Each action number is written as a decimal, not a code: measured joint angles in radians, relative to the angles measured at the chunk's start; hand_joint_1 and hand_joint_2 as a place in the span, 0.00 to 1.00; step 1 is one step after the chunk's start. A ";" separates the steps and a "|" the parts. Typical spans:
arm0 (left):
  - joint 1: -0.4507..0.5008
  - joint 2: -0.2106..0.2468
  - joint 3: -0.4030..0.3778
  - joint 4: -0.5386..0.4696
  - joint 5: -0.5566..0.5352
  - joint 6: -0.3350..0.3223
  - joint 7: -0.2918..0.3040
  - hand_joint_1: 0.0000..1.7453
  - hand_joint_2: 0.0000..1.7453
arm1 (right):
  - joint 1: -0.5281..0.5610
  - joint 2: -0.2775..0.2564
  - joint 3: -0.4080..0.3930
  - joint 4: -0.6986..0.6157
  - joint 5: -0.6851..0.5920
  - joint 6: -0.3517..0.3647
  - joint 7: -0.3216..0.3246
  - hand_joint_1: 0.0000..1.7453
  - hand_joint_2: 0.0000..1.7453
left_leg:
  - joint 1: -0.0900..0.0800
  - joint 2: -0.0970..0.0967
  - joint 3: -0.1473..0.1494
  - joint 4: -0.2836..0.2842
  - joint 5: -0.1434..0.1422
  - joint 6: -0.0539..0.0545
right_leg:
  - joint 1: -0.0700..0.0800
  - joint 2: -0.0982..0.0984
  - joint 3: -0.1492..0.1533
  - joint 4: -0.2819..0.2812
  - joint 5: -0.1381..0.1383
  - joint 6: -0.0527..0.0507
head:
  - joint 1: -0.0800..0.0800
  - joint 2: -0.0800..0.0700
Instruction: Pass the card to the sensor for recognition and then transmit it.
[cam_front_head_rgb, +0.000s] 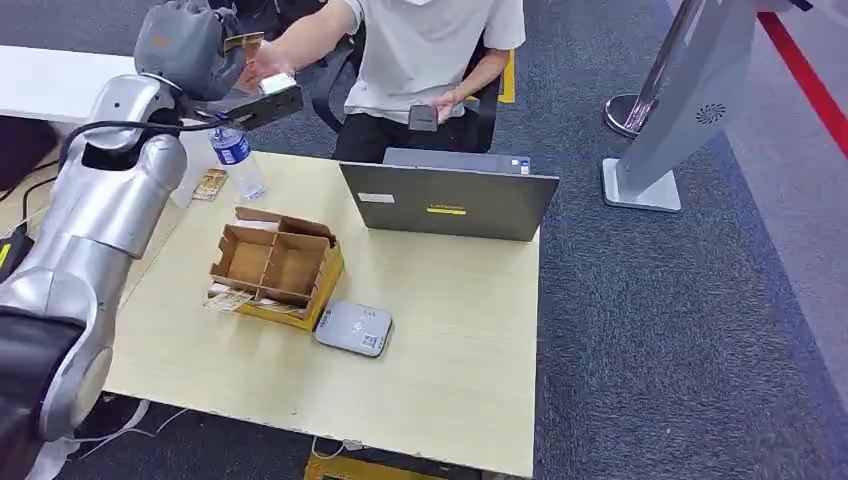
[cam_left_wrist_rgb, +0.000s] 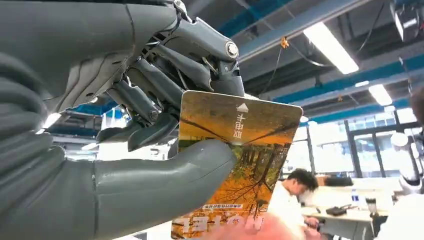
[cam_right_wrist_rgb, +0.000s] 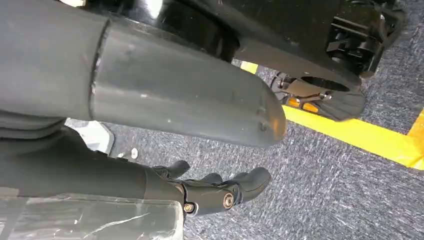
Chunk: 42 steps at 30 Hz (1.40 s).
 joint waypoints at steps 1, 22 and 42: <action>-0.002 -0.002 0.000 0.007 0.000 0.000 0.000 1.00 1.00 | 0.000 0.000 0.000 0.000 0.000 0.000 0.000 0.00 0.00 | 0.000 0.000 0.000 0.000 0.000 0.000 | 0.000 0.000 0.000 0.000 0.000 0.000 | 0.000 0.000; -0.007 -0.015 0.000 0.073 0.014 0.004 -0.001 0.00 1.00 | 0.003 0.000 0.000 0.000 0.001 0.000 0.002 0.00 0.00 | 0.000 0.001 -0.004 0.000 0.000 0.000 | 0.000 0.001 -0.004 0.000 0.000 0.000 | 0.000 0.000; 0.283 0.082 -0.012 -0.499 0.076 0.037 -0.021 0.00 1.00 | 0.033 0.000 0.000 0.001 -0.060 -0.028 -0.021 0.00 0.00 | 0.000 0.000 -0.004 0.000 -0.001 0.000 | 0.000 0.000 -0.003 0.000 -0.001 0.000 | -0.001 0.000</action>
